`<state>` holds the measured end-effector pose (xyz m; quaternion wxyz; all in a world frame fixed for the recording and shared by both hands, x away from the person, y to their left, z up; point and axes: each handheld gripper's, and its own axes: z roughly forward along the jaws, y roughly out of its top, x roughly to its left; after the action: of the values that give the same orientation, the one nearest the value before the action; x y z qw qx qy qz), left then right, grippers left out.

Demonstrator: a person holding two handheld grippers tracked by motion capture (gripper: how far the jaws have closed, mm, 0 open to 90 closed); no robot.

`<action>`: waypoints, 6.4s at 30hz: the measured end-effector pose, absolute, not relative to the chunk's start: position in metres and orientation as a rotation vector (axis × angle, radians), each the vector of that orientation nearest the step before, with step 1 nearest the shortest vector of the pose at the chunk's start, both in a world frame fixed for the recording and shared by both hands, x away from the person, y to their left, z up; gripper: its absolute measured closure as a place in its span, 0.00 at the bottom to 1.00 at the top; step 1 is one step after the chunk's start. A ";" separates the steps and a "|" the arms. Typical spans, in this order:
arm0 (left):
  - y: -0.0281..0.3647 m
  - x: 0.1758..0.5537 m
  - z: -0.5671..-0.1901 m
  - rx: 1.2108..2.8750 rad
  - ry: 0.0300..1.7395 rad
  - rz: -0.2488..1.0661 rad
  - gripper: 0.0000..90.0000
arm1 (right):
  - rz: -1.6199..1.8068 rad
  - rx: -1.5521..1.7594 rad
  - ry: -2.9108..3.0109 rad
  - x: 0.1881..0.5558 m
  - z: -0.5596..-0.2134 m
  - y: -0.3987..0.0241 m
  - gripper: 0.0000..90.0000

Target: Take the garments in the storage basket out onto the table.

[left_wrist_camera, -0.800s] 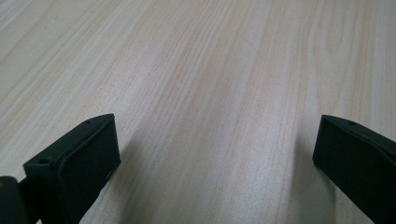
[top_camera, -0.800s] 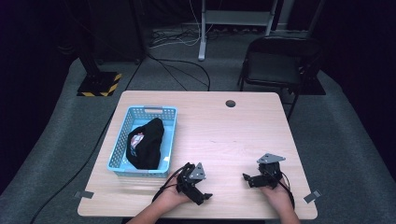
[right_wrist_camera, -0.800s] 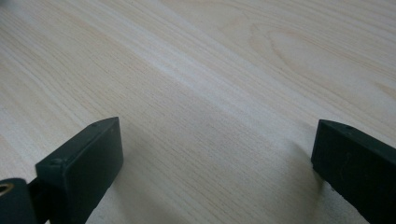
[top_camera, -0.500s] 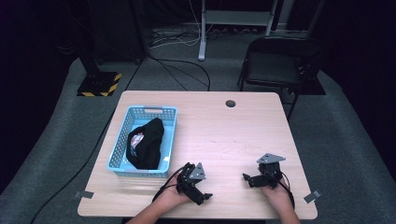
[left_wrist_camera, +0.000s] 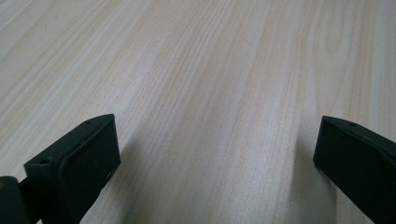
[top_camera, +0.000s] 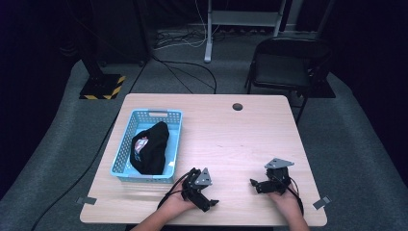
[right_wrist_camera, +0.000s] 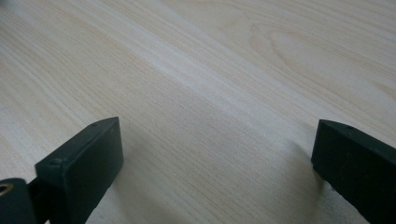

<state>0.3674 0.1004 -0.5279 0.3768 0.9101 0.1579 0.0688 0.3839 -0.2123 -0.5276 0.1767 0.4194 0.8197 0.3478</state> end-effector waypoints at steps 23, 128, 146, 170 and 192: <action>0.098 0.362 -0.514 2.303 0.410 0.159 0.01 | 0.984 1.187 2.321 0.384 -0.528 -0.212 0.02; 0.156 0.379 -0.446 2.125 0.568 0.264 0.04 | 0.985 1.188 2.320 0.384 -0.528 -0.212 0.02; 0.171 0.384 -0.443 2.098 0.620 0.292 0.05 | 0.985 1.188 2.320 0.384 -0.528 -0.212 0.02; 0.187 0.390 -0.439 2.069 0.673 0.315 0.06 | 0.985 1.188 2.320 0.384 -0.528 -0.212 0.02; 0.204 0.397 -0.438 2.048 0.739 0.333 0.05 | 0.985 1.188 2.320 0.384 -0.528 -0.212 0.02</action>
<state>0.3974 0.2044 -0.4382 0.4527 0.8291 0.2993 0.1348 0.3839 -0.2123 -0.5277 0.1766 0.4196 0.8196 0.3478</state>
